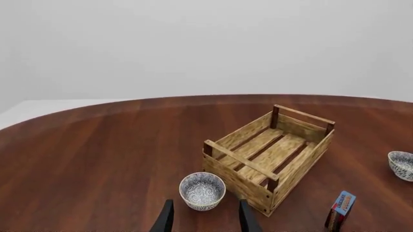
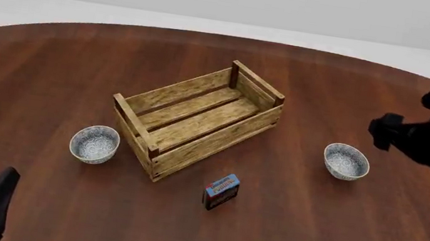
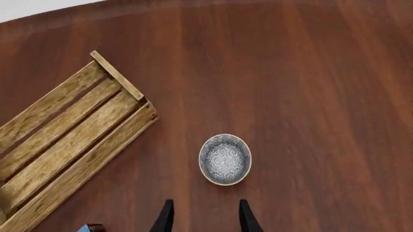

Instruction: Stack the right bowl on the left bowl and place them in the tray.

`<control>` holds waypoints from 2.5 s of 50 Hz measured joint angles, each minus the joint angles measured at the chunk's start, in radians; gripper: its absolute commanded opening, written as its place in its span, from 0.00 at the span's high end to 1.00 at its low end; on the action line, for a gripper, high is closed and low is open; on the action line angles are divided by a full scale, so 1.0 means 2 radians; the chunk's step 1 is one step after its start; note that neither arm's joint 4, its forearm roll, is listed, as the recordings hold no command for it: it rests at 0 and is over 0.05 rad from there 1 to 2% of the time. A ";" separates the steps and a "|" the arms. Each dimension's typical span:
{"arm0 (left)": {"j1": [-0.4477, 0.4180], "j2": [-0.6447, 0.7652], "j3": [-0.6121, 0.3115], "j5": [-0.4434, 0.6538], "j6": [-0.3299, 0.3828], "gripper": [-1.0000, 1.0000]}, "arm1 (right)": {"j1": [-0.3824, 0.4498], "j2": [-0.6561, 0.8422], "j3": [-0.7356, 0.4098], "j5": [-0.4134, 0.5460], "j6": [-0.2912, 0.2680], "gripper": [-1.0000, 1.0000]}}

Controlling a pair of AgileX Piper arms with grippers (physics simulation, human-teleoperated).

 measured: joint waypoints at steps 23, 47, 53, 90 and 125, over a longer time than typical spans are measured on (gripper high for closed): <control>-0.007 0.000 0.016 -0.010 0.002 0.00 | -0.040 0.115 -0.042 -0.037 -0.007 0.00; -0.012 0.001 0.019 -0.012 0.002 0.00 | -0.063 0.213 -0.059 -0.087 -0.005 0.00; -0.013 0.001 0.019 -0.011 0.001 0.00 | -0.067 0.234 -0.061 -0.099 -0.006 0.00; -0.011 0.005 0.018 -0.012 0.000 0.00 | -0.074 0.328 -0.065 -0.157 0.006 0.00; -0.007 0.001 0.018 -0.010 -0.005 0.00 | -0.064 0.400 -0.045 -0.233 0.033 1.00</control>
